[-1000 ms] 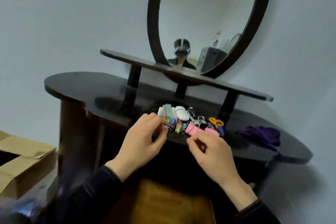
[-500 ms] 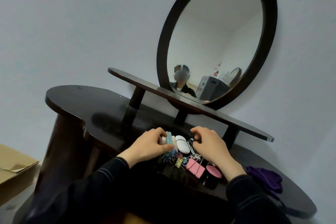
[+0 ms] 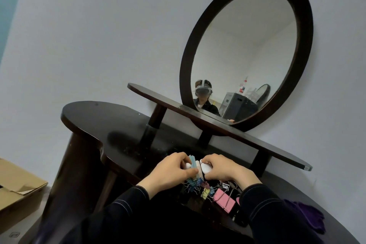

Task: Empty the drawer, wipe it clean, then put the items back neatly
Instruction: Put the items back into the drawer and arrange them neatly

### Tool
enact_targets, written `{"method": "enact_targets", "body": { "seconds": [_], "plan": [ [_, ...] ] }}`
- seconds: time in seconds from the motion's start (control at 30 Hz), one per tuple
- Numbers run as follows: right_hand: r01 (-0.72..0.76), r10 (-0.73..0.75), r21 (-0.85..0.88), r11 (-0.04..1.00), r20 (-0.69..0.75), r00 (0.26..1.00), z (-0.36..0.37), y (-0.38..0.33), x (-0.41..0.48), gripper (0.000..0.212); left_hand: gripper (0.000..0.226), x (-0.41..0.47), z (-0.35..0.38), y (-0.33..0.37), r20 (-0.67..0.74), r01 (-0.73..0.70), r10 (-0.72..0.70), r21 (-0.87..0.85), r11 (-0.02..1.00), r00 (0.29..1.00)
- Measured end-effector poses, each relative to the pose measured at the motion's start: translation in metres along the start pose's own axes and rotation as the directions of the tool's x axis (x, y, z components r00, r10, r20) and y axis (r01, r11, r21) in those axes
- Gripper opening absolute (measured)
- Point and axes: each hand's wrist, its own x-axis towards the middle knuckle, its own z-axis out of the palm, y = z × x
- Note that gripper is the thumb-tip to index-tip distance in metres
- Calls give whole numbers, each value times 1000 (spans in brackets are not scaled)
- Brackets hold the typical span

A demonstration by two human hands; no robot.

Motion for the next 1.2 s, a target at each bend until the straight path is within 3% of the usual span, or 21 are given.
{"method": "enact_targets", "body": {
  "seconds": [0.17, 0.33, 0.47, 0.53, 0.63, 0.8, 0.87, 0.93, 1.0, 1.07, 1.2],
  "plan": [
    [22, -21, 0, 1000, -338, 941, 6, 7, -5, 39, 28, 1, 0, 0, -8, 14, -15, -72, 997, 1000],
    [19, 43, 113, 993, -522, 852, 10, 12, -8, 44, 39, 2, -1, -1, -15, 27, -30, -154, 988, 999],
    [167, 116, 324, 931, -697, 707, -4, 10, -16, 40, 53, 3, -4, -2, -73, 44, -65, -266, 963, 995],
    [282, 118, 407, 869, -724, 680, -18, 0, -21, 37, 57, 3, -7, -2, -106, 55, -93, -318, 946, 990],
    [430, 14, 459, 777, -696, 718, -35, -25, -27, 34, 60, 0, -10, 0, -127, 18, -69, -366, 930, 990],
    [512, -149, 550, 660, -573, 806, -32, -57, -19, 33, 27, -6, -13, 6, -225, -112, 28, -371, 922, 974],
    [497, -71, 639, 587, -571, 818, -28, -58, -9, 20, 28, -6, -14, 5, -259, -79, -26, -387, 919, 966],
    [360, 127, 745, 562, -507, 852, -24, -52, 0, 12, 30, -6, -17, 4, -276, -28, -113, -460, 888, 955],
    [91, 257, 690, 718, -384, 887, -15, -42, 8, 11, 27, -6, -19, 3, -259, 3, -180, -564, 826, 949],
    [-107, 236, 421, 901, -268, 934, -4, -36, 14, 11, 24, -6, -21, 3, -248, 13, -206, -610, 793, 947],
    [-200, 232, 212, 956, -137, 963, 11, -44, 18, 19, 22, -5, -19, 2, -235, 22, -193, -580, 814, 953]
  ]
}}
